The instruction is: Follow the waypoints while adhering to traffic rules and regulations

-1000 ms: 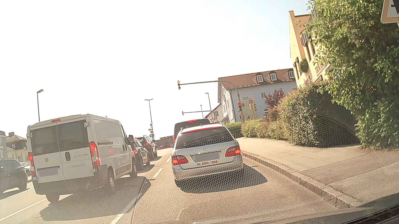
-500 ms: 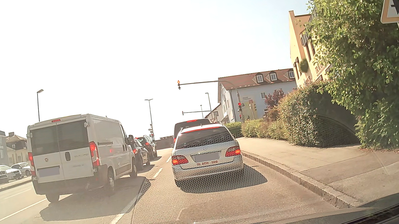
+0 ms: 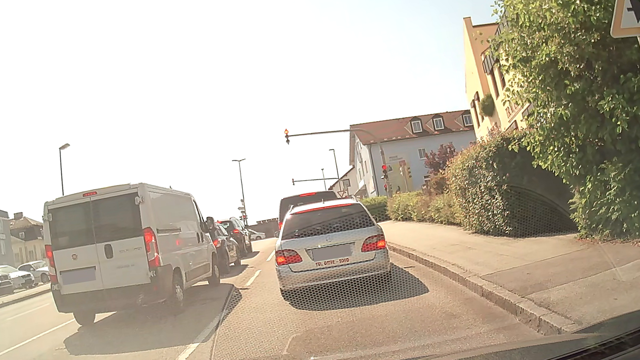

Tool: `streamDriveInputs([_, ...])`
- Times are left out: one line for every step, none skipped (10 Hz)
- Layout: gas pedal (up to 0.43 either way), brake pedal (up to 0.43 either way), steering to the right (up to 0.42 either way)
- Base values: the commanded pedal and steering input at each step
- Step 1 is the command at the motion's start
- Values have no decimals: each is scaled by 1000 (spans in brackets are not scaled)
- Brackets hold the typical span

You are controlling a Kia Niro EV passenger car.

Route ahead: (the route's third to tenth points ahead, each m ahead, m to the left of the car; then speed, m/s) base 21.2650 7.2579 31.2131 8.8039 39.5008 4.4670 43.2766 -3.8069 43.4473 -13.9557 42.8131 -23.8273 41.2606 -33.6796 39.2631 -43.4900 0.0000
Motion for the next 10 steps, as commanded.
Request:
streamDriveInputs([0, 201, -10])
streamDriveInputs([0, 201, -11])
streamDriveInputs([0, 201, -14])
streamDriveInputs([0, 201, -14])
streamDriveInputs([0, 201, -15])
streamDriveInputs([0, 201, -14])
streamDriveInputs([0, 201, -14])
streamDriveInputs([0, 201, -15])
streamDriveInputs([0, 201, -14])
streamDriveInputs([0, 201, -14])
